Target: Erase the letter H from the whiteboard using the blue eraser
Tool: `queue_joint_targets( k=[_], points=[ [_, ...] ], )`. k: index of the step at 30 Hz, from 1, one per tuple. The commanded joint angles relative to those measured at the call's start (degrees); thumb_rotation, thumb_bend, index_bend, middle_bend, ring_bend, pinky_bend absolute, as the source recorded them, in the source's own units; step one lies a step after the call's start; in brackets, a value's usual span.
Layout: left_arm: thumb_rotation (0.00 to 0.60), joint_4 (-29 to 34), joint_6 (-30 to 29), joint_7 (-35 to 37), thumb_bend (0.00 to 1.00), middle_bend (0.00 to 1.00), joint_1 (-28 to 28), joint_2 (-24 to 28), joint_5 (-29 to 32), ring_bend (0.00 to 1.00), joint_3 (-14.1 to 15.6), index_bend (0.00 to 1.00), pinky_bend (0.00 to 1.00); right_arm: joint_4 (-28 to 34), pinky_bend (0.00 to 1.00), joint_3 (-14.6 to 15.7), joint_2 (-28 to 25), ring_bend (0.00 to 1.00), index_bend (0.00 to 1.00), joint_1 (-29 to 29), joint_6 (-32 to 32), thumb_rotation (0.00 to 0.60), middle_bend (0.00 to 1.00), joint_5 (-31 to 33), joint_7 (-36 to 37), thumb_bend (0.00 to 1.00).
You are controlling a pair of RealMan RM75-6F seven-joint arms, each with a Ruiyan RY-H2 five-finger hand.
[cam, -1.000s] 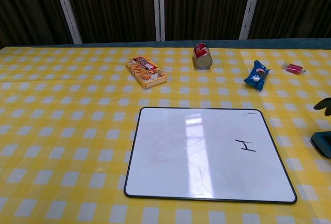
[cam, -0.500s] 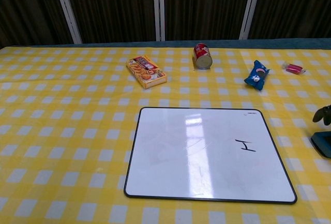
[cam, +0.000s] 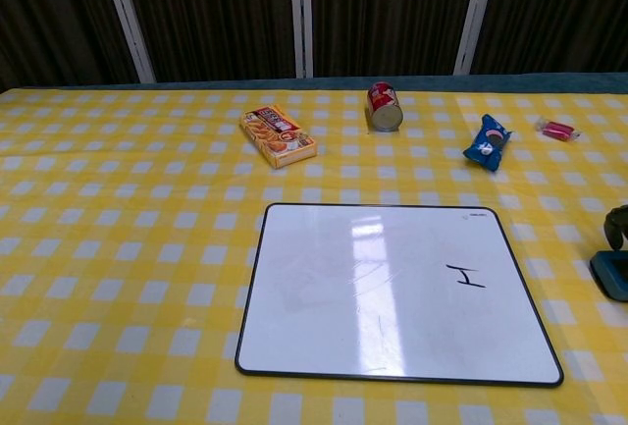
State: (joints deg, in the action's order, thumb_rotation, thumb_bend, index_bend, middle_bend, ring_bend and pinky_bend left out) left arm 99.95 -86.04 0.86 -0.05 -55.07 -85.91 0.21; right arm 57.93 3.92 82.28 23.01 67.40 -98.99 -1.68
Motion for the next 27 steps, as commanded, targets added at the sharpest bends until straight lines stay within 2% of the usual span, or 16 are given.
queue_joint_targets(
  k=[1,7,11,15,19,27],
  points=[
    [0.600,0.0,0.1,-0.1,0.00,0.00,0.0,0.0,0.1,0.00,0.0,0.00,0.00,-0.3,0.55,0.2,0.2,0.44,0.47,0.2,-0.1,0.600,0.51,0.1,0.4,0.19],
    [0.600,0.0,0.3,-0.4,0.00,0.00,-0.2,-0.2,0.5,0.00,-0.2,0.00,0.00,2.5,0.56,-0.5,-0.7,0.45,0.48,1.0,1.7,0.600,0.52,0.2,3.2,0.23],
    [0.600,0.0,0.9,-0.7,0.00,0.00,-0.5,-0.3,0.9,0.00,-0.3,0.00,0.00,7.5,0.56,-2.0,-2.3,0.45,0.48,3.0,1.3,0.600,0.52,0.6,3.6,0.23],
    [0.600,0.2,1.4,-1.1,0.00,0.00,-0.8,-0.5,1.5,0.00,-0.5,0.00,0.00,13.9,0.56,-4.1,-3.5,0.45,0.48,6.3,-2.6,0.600,0.52,1.9,0.1,0.23],
    [0.600,0.4,1.6,-1.4,0.00,0.00,-0.9,-0.6,1.8,0.00,-0.6,0.00,0.00,17.7,0.56,-6.2,-3.1,0.45,0.48,9.6,-7.7,0.600,0.53,4.4,-4.2,0.25],
    [0.600,0.4,2.7,-1.9,0.00,0.00,-1.6,-0.8,3.1,0.00,-1.1,0.00,0.00,20.9,0.56,-9.9,0.6,0.46,0.48,15.5,-16.3,0.600,0.53,10.0,-14.8,0.25]
  ],
)
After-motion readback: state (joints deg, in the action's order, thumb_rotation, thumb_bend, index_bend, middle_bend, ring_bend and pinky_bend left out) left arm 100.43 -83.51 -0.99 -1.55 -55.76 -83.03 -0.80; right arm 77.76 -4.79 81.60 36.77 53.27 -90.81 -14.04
